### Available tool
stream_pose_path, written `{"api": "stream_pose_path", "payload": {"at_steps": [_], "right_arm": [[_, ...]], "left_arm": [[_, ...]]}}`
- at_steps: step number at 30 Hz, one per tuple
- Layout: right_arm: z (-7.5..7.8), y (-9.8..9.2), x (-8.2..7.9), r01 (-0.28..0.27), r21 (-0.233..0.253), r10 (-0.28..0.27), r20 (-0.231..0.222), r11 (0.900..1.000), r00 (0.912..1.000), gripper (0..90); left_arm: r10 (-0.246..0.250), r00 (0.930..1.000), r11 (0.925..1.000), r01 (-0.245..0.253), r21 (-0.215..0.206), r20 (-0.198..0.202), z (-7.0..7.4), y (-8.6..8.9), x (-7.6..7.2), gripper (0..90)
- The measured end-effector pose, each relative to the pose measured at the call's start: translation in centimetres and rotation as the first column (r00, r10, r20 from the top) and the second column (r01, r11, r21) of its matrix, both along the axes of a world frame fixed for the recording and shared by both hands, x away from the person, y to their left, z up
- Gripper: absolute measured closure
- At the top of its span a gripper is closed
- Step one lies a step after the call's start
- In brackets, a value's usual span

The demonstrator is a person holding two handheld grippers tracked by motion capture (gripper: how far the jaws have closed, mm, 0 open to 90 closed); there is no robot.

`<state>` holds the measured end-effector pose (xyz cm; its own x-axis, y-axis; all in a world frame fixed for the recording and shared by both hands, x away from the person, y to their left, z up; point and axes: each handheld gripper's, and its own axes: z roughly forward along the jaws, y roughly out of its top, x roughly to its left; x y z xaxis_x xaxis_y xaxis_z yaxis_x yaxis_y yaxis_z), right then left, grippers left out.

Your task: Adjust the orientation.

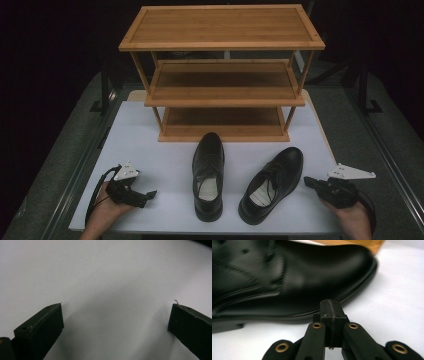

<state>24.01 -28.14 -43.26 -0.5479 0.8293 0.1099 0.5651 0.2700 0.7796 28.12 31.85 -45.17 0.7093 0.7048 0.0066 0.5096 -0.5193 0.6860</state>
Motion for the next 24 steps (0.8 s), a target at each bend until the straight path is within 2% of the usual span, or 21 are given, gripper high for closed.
{"api": "stream_pose_path", "payload": {"at_steps": [3,6,11,16,24], "right_arm": [[-0.3,0.7,-0.9,-0.031,0.013,0.031,-0.007,0.999,0.9995,89.9],[-0.6,1.5,-1.4,-0.066,0.007,0.066,-0.017,0.998,0.9977,90.0],[-1.1,2.7,-1.3,-0.11,-0.012,0.11,-0.043,0.994,0.993,89.9],[-1.3,3.1,-1.3,-0.133,-0.021,0.132,-0.055,0.991,0.9898,90.0],[-1.4,3.3,-1.2,-0.137,-0.015,0.136,-0.055,0.99,0.9891,90.0]], "left_arm": [[0.0,1.0,1.0,0.0,0.0,0.0,0.0,0.0,0.0,0.0],[0.0,1.0,1.0,0.0,0.0,0.0,0.0,0.0,0.0,0.0],[0.0,1.0,1.0,0.0,0.0,0.0,0.0,0.0,0.0,0.0],[0.0,1.0,1.0,0.0,0.0,0.0,0.0,0.0,0.0,0.0],[0.0,1.0,1.0,0.0,0.001,0.0,0.0,0.0,0.0,0.0]]}}
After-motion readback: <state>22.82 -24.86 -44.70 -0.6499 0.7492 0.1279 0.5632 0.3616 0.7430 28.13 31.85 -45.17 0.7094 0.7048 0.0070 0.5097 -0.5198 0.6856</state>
